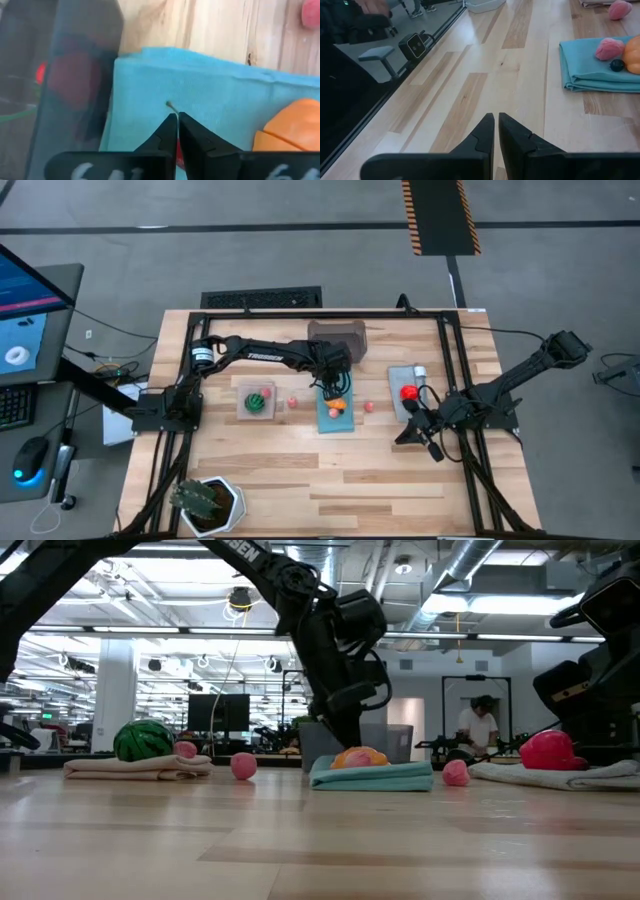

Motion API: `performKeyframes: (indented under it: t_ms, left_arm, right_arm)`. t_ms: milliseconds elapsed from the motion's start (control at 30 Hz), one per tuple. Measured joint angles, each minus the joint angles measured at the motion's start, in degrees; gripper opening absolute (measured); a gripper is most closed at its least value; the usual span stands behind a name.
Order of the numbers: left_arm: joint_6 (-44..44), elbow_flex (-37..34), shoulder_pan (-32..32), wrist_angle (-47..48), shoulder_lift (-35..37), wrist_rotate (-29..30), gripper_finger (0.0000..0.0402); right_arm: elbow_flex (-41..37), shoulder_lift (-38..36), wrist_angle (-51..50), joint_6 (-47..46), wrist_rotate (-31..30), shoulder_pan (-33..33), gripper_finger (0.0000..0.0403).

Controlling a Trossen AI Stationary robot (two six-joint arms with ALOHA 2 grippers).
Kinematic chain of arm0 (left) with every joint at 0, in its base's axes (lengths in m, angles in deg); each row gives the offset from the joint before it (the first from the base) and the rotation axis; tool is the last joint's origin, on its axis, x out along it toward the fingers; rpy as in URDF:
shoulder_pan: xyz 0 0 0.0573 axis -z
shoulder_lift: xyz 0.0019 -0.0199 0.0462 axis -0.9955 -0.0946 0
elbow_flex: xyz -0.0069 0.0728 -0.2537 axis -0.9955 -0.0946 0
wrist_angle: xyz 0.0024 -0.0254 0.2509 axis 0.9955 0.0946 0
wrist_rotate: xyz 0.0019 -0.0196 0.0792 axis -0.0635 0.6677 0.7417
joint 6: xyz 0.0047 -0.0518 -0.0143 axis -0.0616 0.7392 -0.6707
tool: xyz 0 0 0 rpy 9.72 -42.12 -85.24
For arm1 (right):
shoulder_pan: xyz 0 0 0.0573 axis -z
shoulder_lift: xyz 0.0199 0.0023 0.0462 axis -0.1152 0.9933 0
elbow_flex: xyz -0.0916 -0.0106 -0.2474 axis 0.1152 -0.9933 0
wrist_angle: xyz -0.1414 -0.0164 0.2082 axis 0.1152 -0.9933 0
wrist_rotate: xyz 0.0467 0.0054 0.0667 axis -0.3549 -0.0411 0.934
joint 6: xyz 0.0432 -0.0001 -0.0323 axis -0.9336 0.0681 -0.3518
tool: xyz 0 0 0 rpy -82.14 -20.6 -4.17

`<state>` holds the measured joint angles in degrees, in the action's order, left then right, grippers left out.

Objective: Pick and placing Produce into tupperware
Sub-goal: Put the red cherry into the gray bin

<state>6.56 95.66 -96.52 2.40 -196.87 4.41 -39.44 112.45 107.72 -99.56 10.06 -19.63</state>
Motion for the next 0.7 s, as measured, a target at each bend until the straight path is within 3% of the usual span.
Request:
performKeyframes:
  t_ms: [200,433,600,700]
  left_arm:
    - [0.52,2.25,0.02,3.96,0.00,0.16,0.0001]
    - [2.93,3.63,1.05,8.38,0.04,4.70,0.0004]
    - [1.78,3.63,4.42,8.38,0.04,13.14,0.0038]
    - [0.58,3.63,5.68,8.32,0.07,14.51,0.0065]
  right_arm:
    - [0.00,-0.02,0.00,0.02,0.00,0.02,0.0049]
    - [0.00,-0.02,0.00,0.00,0.00,0.02,0.0049]
    - [0.00,-0.02,0.00,0.00,0.00,0.00,0.0049]
    - [0.00,-0.02,0.00,0.02,0.00,0.02,0.0049]
